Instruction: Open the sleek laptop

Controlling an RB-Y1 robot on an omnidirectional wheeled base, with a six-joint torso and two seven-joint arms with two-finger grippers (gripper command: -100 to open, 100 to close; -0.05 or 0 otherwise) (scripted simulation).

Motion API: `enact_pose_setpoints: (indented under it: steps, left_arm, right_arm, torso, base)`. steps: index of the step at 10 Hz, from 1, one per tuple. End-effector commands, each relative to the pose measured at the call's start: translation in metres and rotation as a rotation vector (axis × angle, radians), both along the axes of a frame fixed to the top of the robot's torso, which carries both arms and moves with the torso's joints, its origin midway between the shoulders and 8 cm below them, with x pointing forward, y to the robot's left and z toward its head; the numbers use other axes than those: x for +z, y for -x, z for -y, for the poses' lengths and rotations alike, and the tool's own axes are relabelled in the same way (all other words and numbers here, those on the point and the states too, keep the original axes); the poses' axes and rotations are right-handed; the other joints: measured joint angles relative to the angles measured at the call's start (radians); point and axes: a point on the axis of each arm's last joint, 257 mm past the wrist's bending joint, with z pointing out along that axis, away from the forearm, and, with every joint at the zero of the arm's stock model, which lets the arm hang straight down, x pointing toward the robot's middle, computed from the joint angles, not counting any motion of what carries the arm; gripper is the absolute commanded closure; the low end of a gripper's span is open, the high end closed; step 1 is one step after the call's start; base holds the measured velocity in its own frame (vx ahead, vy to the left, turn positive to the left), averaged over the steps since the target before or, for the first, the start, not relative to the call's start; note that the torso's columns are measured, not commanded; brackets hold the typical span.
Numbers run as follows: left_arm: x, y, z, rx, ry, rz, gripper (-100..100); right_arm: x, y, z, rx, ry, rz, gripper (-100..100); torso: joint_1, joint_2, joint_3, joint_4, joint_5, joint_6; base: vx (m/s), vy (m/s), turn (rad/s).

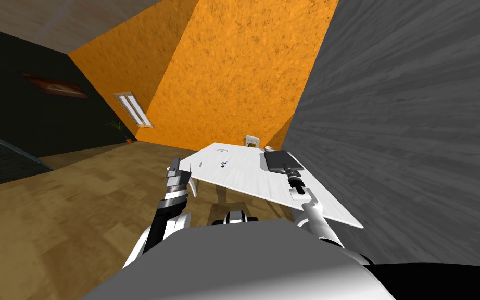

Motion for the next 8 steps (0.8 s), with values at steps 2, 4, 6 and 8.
enact_pose_setpoints:
  steps: [2, 4, 6, 8]
  left_arm:
    - [0.0, 0.0, 0.0, 0.0, 0.0, 0.0, 0]
    - [0.0, 0.0, -0.0001, 0.0, 0.0, 0.0, 0]
    - [-0.0001, 0.0, -0.0001, 0.0, 0.0, 0.0, 0]
    - [0.0, 0.0, 0.0, 0.0, 0.0, 0.0, 0]
  right_arm:
    - [0.02, -0.0078, 0.0111, -0.012, 0.003, 0.002, -100]
    - [0.0192, -0.0078, 0.0124, -0.016, -0.001, -0.001, 0]
    - [0.0162, -0.007, 0.0124, -0.017, -0.004, -0.007, 0]
    - [0.0161, -0.007, 0.0124, -0.017, -0.004, -0.007, 0]
  torso:
    - [0.0, 0.0, 0.0, 0.0, 0.0, 0.0]
    - [-0.001, -0.004, -0.002, -0.002, -0.002, 0.0]
    - [0.0, -0.001, -0.001, 0.0, 0.0, 0.0]
    - [-0.001, -0.001, 0.0, -0.002, -0.002, 0.0]
  base:
    - [-0.055, 0.008, 0.029]
    - [-0.007, 0.001, 0.0]
    - [0.0, 0.0, 0.0]
    - [0.0, 0.0, 0.0]
